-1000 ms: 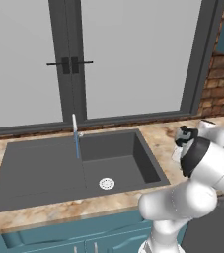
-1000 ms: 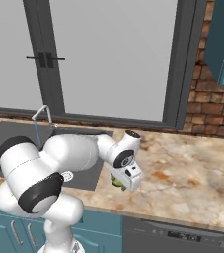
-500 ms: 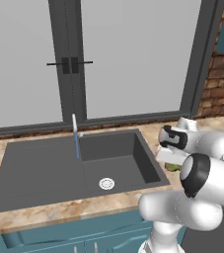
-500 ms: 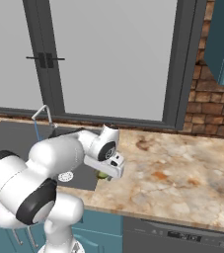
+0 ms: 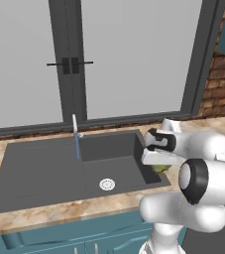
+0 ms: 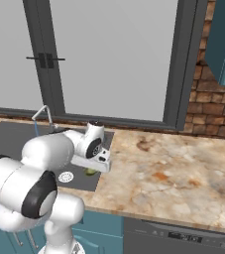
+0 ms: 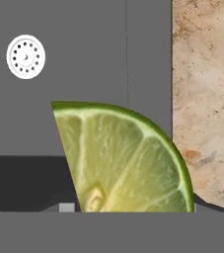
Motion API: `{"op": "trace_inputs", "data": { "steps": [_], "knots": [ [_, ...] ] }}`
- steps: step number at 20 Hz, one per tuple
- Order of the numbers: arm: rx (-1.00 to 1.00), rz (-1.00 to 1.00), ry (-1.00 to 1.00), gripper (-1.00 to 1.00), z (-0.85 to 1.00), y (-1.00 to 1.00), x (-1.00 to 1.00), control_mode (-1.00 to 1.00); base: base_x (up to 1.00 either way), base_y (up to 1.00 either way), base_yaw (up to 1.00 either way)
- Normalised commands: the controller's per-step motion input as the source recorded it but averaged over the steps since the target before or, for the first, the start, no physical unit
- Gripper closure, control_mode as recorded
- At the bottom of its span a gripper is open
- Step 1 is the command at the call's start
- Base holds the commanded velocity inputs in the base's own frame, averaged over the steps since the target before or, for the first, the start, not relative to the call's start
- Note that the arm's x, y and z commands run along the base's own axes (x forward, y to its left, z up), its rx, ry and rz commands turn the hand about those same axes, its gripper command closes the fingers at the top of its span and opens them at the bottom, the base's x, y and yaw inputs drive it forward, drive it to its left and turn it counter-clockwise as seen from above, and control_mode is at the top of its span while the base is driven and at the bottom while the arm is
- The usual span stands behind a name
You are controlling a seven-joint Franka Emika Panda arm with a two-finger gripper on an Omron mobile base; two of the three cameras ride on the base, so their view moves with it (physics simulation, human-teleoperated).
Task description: Turn on the sink faucet. Then move the lemon wedge from the counter to the sink. Turn off the sink. Move the vegetable from the sink to the pot next to the stove. Finally move the pot to the rear left burner.
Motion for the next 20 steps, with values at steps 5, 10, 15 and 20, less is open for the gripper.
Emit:
{"op": "trace_inputs", "data": {
  "steps": [5, 10, 15, 20],
  "knots": [
    [0.00, 0.08, 0.06, 1.00, 0.00, 0.53, 0.64, -1.00, 0.00, 0.00, 0.00],
    [-0.01, 0.02, 0.05, 1.00, 0.00, 0.54, 0.55, -1.00, 0.00, 0.00, 0.00],
    [-0.02, 0.00, 0.02, 1.00, -0.17, 0.48, 0.52, -1.00, 0.00, 0.00, 0.00],
    [0.00, 0.00, 0.00, 1.00, -0.32, 0.25, 0.42, -1.00, 0.00, 0.00, 0.00]
  ]
}}
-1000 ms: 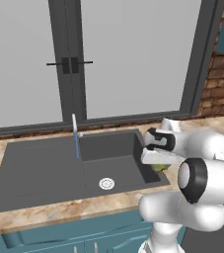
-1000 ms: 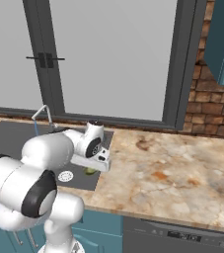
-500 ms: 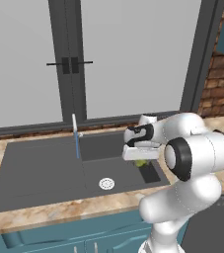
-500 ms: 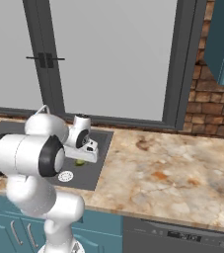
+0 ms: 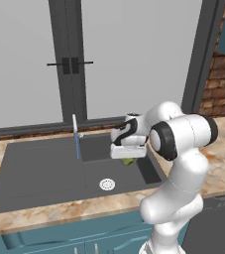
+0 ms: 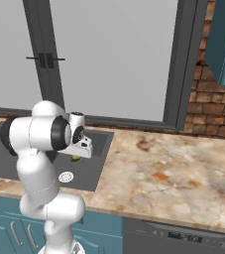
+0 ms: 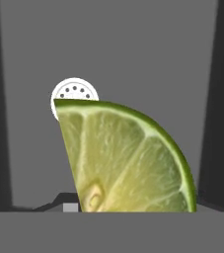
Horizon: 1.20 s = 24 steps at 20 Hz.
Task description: Turn on the sink faucet. Then move the lemon wedge from the counter to the sink. Turn off the sink. Move the vegetable from the sink to the pot next to the stove. Finally move the pot to the rear left burner.
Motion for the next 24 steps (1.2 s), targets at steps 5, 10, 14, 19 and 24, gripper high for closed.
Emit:
{"op": "trace_inputs", "data": {
  "steps": [5, 10, 14, 19, 24],
  "knots": [
    [0.00, 0.00, 0.00, 1.00, -0.34, 0.14, 0.47, -1.00, 0.00, 0.00, 0.00],
    [-0.01, 0.00, 0.02, 1.00, -0.31, 0.09, 0.35, -1.00, 0.00, 0.00, 0.00],
    [-0.02, 0.00, 0.00, 1.00, -0.35, 0.00, 0.11, -1.00, 0.00, 0.00, 0.00],
    [-0.01, 0.00, 0.00, 1.00, -0.31, 0.00, 0.17, -1.00, 0.00, 0.00, 0.00],
    [0.00, 0.00, 0.00, 1.00, -0.31, 0.00, 0.34, -1.00, 0.00, 0.00, 0.00]
  ]
}}
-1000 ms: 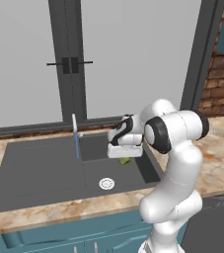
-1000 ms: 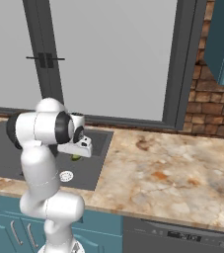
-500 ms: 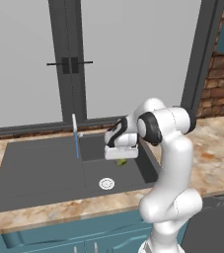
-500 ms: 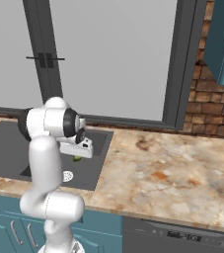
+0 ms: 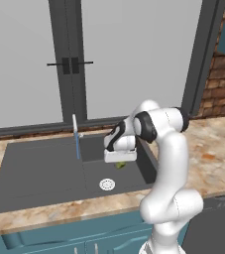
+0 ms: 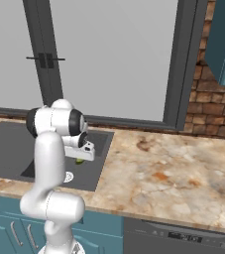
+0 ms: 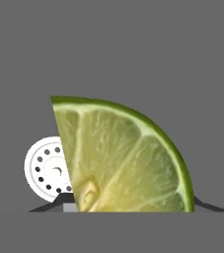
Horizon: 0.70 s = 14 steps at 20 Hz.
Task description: Turn on the sink faucet. Then move the lemon wedge from the counter to the sink. Turn off the sink. Move the vegetable from the sink to the pot next to the stove. Finally move the pot to the rear left burner.
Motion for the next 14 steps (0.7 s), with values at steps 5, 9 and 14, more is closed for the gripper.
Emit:
{"op": "trace_inputs", "data": {
  "steps": [5, 9, 14],
  "knots": [
    [0.00, 0.00, 0.00, 1.00, -0.33, 0.01, 0.38, -1.00, 0.00, 0.00, 0.00],
    [-0.02, 0.00, 0.00, 1.00, -0.37, 0.02, 0.25, -1.00, 0.00, 0.00, 0.00],
    [-0.03, 0.00, 0.00, 1.00, -0.36, 0.00, 0.12, -1.00, 0.00, 0.00, 0.00]
  ]
}}
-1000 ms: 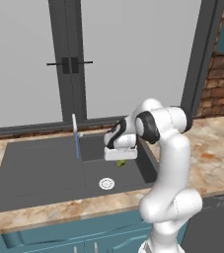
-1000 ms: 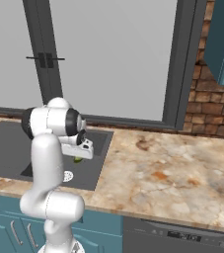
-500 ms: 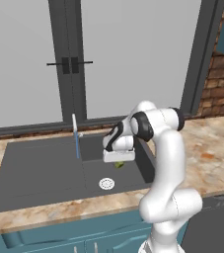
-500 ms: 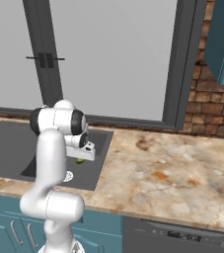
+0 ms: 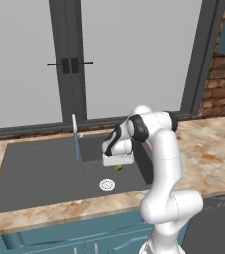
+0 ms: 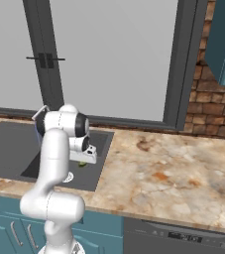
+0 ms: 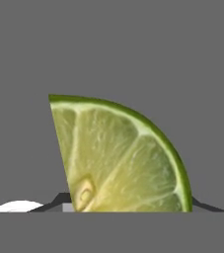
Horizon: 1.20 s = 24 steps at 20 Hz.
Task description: Turn on the sink faucet. Then move the lemon wedge from the counter to the sink. Turn off the sink. Move the vegetable from the sink to the pot next to the stove. Finally move the pot to the rear left burner.
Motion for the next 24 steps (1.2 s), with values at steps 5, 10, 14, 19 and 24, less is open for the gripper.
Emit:
{"op": "trace_inputs", "data": {
  "steps": [5, 10, 14, 19, 24],
  "knots": [
    [-0.02, 0.00, 0.00, 1.00, -0.27, 0.02, 0.04, -1.00, 0.00, 0.00, 0.00],
    [0.00, 0.00, 0.00, 1.00, -0.26, 0.07, 0.01, -1.00, 0.00, 0.00, 0.00],
    [-0.02, 0.00, 0.00, -1.00, -0.43, 0.14, 0.02, -1.00, 0.00, 0.00, 0.00],
    [-0.02, 0.00, -0.01, -1.00, -0.45, 0.12, 0.01, -1.00, 0.00, 0.00, 0.00],
    [0.00, 0.00, -0.02, -1.00, -0.12, 0.14, -0.16, -1.00, 0.00, 0.00, 0.00]
  ]
}}
